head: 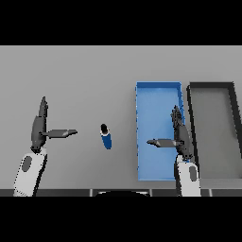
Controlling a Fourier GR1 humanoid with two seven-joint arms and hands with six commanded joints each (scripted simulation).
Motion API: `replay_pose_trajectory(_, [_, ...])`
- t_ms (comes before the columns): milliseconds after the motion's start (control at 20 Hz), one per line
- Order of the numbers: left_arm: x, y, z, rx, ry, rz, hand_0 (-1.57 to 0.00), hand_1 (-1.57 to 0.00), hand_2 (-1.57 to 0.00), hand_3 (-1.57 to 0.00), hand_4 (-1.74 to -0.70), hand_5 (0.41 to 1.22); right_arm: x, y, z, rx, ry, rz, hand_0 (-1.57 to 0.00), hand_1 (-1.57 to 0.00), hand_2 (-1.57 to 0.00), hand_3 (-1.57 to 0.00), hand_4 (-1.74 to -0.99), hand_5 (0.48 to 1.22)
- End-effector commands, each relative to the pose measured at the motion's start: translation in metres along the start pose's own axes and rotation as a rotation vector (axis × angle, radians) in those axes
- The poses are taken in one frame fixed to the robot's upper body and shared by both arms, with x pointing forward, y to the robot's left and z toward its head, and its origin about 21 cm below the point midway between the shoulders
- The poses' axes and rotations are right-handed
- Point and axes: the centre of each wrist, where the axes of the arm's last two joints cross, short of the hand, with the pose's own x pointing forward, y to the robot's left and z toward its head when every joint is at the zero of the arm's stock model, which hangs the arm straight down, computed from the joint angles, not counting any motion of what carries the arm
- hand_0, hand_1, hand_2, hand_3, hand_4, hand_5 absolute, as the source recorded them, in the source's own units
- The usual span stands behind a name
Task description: Pick up the blue pipe and place it into the blue bin.
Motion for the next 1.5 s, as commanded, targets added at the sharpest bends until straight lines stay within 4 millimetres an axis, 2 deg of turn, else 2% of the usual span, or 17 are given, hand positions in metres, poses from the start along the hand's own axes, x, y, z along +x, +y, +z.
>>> replay_pose_trajectory(0, [0.0,0.001,0.0,0.001,-0.004,0.0,0.0,0.0,0.0,0.0,-1.07,0.591,0.0,0.001,0.0,0.0,0.0,-0.001,0.0,0.0,0.0,0.0,-1.225,0.617])
replay_pose_trajectory(250, [-0.002,0.007,-0.002,0.005,0.001,-0.001,0.0,0.0,0.0,0.0,-1.07,0.591,0.001,0.008,-0.002,0.004,-0.003,0.0,0.0,0.0,0.0,0.0,-1.225,0.617])
replay_pose_trajectory(300, [0.004,0.018,-0.002,-0.159,-0.046,-0.071,0.0,0.0,0.0,0.0,-1.07,0.591,0.005,0.003,0.004,0.064,-0.062,0.085,0.0,0.0,0.0,0.0,-1.225,0.617])
replay_pose_trajectory(400, [0.011,0.041,-0.001,-0.315,-0.064,-0.141,0.0,0.0,0.0,0.0,-1.07,0.589,0.007,0.001,0.016,0.122,-0.098,0.184,0.0,0.0,0.0,0.0,-1.225,0.618])
replay_pose_trajectory(650, [0.011,0.049,-0.003,-0.414,-0.067,-0.156,0.0,0.0,0.0,0.0,-1.08,0.6,0.011,0.001,0.023,0.132,-0.068,0.273,0.0,0.0,0.0,0.0,-1.196,0.609])
replay_pose_trajectory(850, [0.012,0.04,0.005,-0.545,-0.083,-0.137,0.0,0.0,0.0,0.0,-1.1,0.583,0.009,0.002,0.021,0.137,-0.069,0.285,0.0,0.0,0.0,0.0,-1.187,0.6])
replay_pose_trajectory(1000, [0.016,0.028,0.023,-0.679,-0.1,-0.128,0.0,0.0,0.0,0.0,-1.11,0.534,0.016,-0.002,0.019,0.142,-0.098,0.282,0.0,0.0,0.0,0.0,-1.201,0.609])
replay_pose_trajectory(1100, [0.015,0.006,0.031,-0.747,-0.077,-0.117,0.0,0.0,0.0,0.0,-1.14,0.503,0.015,0.002,0.021,0.152,-0.085,0.278,0.0,0.0,0.0,0.0,-1.208,0.611])
replay_pose_trajectory(1350, [0.007,-0.033,0.039,-0.811,-0.094,-0.146,0.0,0.0,0.0,0.0,-1.18,0.469,0.017,0.006,0.027,0.154,-0.088,0.274,0.0,0.0,0.0,0.0,-1.221,0.618])
replay_pose_trajectory(1450, [0.0,-0.043,0.04,-0.815,-0.1,-0.142,0.0,0.0,0.0,0.0,-1.19,0.464,0.018,0.007,0.027,0.144,-0.088,0.277,0.0,0.0,0.0,0.0,-1.223,0.62])
